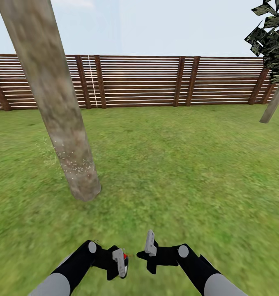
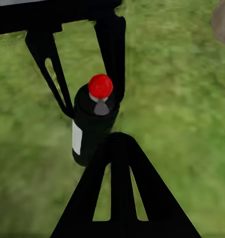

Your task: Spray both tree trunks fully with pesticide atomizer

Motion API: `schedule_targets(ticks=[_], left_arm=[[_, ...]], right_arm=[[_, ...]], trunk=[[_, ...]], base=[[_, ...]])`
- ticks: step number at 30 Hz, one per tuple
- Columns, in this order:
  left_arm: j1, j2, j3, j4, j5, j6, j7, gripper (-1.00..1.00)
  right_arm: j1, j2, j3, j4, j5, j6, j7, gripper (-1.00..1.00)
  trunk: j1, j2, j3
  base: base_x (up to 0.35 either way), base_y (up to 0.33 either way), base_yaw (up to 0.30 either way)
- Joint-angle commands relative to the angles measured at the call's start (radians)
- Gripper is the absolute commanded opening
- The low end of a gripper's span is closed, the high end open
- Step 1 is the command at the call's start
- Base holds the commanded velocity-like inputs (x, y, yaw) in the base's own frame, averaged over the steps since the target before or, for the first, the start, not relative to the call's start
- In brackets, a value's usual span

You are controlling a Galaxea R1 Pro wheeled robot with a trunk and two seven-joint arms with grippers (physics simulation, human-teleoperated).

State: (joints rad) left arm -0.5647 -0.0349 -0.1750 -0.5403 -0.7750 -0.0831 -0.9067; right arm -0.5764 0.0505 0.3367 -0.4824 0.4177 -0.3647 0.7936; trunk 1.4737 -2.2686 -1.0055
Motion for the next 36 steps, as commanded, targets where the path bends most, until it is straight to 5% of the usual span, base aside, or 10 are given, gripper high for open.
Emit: schedule_targets(ticks=[1,4,5,11,15,18,20,23,29,36], left_arm=[[0.002,0.030,0.002,-0.002,-0.007,-0.009,-0.001,-1.00],[0.006,0.102,0.002,-0.005,-0.009,-0.009,-0.001,-1.00],[0.008,0.126,0.002,-0.005,-0.009,-0.009,-0.001,-1.00],[0.013,0.228,0.034,0.008,-0.002,-0.002,0.062,-1.00],[0.078,0.232,0.444,0.015,0.016,-0.004,0.306,-1.00],[0.138,0.226,0.769,0.016,0.040,-0.016,0.363,-1.00],[0.195,0.221,0.989,0.018,0.051,-0.135,0.386,-1.00],[0.229,0.220,1.193,0.083,0.071,-0.214,0.510,-1.00],[0.243,0.222,1.235,0.212,0.071,-0.262,0.672,-1.00],[0.245,0.221,1.235,0.219,0.070,-0.264,0.680,-1.00]], right_arm=[[0.000,0.000,-0.001,-0.001,0.009,-0.005,0.000,-1.00],[0.000,-0.001,-0.001,0.002,0.009,-0.005,0.000,-1.00],[0.000,-0.003,-0.001,0.004,0.009,-0.006,0.000,1.00],[0.000,-0.047,-0.002,0.029,0.008,-0.009,-0.074,1.00],[0.002,-0.083,-0.005,0.352,-0.004,-0.012,-0.445,1.00],[0.017,-0.084,-0.007,0.437,-0.078,-0.013,-0.705,1.00],[0.058,-0.083,-0.007,0.450,-0.268,-0.015,-0.872,1.00],[0.077,-0.089,-0.007,0.453,-0.544,-0.065,-0.989,1.00],[0.124,-0.094,-0.002,0.454,-0.617,-0.105,-1.010,1.00],[0.148,-0.093,-0.001,0.456,-0.617,-0.100,-1.007,1.00]], trunk=[[0.000,0.000,-0.001],[0.000,0.000,-0.001],[0.000,0.000,-0.001],[0.000,0.000,-0.001],[0.000,0.000,-0.001],[0.000,0.000,-0.001],[0.000,0.000,-0.001],[0.000,0.000,-0.001],[0.000,0.000,-0.001],[0.000,0.000,-0.001]], base=[[0.000,0.000,0.000],[0.000,0.000,0.000],[0.000,0.000,0.000],[0.000,0.000,0.000],[0.000,0.000,0.000],[0.000,0.000,0.000],[0.000,0.000,0.000],[0.000,0.000,0.000],[0.000,0.000,0.000],[0.000,0.000,0.000]])
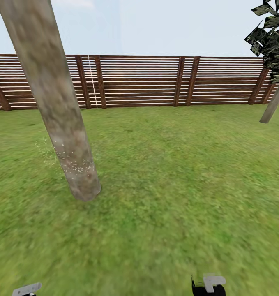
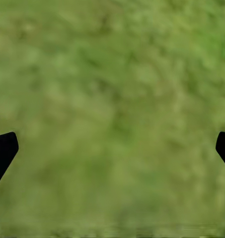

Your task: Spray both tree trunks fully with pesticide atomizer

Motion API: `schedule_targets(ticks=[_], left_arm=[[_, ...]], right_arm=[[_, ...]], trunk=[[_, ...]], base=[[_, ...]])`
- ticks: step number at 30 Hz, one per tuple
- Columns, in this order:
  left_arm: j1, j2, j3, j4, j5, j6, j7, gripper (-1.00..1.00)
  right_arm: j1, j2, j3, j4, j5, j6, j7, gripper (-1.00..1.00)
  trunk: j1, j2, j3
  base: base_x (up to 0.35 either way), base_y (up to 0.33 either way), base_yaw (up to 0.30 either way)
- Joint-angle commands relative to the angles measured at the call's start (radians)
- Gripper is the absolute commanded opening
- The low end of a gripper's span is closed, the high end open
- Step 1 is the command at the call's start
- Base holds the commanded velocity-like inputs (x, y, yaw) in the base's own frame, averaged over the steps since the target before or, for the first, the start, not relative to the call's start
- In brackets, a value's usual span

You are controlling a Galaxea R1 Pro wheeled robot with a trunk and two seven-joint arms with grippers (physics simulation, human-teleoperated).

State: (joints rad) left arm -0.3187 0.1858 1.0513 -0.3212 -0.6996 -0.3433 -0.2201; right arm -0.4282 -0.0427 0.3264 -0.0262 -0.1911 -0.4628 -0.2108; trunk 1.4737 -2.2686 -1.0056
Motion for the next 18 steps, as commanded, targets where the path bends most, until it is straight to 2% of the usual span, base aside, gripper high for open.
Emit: schedule_targets(ticks=[1,5,18], left_arm=[[-0.001,0.000,0.009,0.000,-0.005,-0.003,-0.007,-1.00],[0.000,-0.002,0.009,0.001,-0.006,-0.004,-0.007,-1.00],[0.001,-0.003,0.006,-0.001,-0.005,-0.005,-0.007,-1.00]], right_arm=[[0.007,0.002,0.010,0.000,-0.008,-0.002,-0.002,1.00],[0.033,0.004,0.010,0.000,-0.008,-0.002,-0.002,1.00],[0.039,0.004,0.010,0.000,-0.010,-0.002,-0.002,1.00]], trunk=[[0.000,0.000,-0.001],[0.000,0.000,-0.001],[0.000,0.000,-0.001]], base=[[0.000,0.000,0.000],[0.000,0.000,0.000],[0.000,0.000,0.000]])
